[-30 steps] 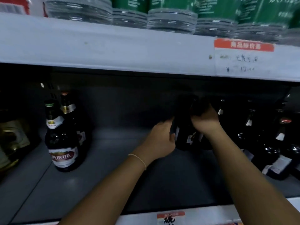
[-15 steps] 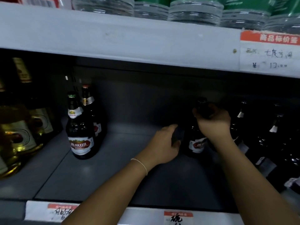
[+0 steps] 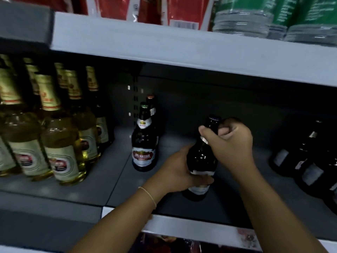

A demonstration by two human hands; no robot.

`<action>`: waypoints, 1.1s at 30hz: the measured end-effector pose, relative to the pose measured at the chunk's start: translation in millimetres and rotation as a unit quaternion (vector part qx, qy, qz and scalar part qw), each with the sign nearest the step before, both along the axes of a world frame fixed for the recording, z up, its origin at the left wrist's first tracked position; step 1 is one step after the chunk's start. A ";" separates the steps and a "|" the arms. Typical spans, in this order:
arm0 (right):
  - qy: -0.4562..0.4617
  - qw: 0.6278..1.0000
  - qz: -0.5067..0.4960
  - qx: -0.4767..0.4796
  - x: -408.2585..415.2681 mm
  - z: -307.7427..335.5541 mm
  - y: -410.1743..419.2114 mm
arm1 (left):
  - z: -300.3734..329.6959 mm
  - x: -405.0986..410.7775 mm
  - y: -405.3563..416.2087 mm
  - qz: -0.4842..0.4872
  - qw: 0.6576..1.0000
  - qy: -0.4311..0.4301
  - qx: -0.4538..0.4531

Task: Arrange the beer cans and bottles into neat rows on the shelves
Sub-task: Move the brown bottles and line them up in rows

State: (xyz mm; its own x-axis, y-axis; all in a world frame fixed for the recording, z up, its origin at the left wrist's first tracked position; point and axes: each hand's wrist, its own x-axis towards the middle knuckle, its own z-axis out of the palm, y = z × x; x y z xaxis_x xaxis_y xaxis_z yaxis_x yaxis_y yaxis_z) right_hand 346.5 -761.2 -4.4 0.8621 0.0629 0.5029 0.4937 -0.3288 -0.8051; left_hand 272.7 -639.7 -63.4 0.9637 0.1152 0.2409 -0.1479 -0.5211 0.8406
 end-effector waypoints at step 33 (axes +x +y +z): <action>-0.019 0.991 0.123 0.055 -93.2 -21.3 130.1 | -29.2 -77.5 138.5 0.056 0.996 -0.038 -0.053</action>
